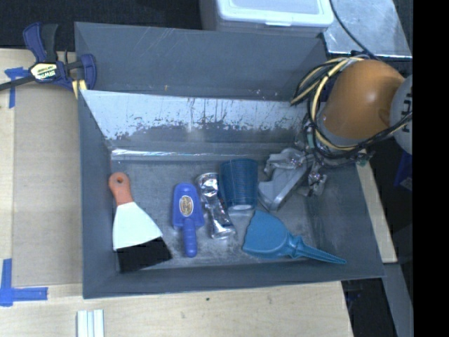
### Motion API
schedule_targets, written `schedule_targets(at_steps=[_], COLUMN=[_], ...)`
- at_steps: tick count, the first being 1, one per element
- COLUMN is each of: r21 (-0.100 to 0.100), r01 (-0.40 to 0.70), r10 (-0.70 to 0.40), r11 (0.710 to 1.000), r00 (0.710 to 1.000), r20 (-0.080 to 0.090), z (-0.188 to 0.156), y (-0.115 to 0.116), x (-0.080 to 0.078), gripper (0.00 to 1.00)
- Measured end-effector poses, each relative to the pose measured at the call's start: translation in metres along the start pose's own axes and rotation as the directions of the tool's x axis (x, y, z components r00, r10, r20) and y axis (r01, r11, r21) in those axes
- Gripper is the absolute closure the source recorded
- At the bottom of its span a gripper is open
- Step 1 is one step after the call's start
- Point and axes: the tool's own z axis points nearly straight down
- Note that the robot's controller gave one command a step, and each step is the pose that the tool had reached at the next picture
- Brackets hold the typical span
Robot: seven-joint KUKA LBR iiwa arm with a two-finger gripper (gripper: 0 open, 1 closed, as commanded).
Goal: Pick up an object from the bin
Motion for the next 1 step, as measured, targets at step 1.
schedule_targets(at_steps=[1], r21=[0.000], r01=[0.000], r10=[0.000], r11=[1.000], r00=[1.000], r20=[0.000], z=[-0.0001], y=[0.0000], x=[-0.0001], gripper=[1.00])
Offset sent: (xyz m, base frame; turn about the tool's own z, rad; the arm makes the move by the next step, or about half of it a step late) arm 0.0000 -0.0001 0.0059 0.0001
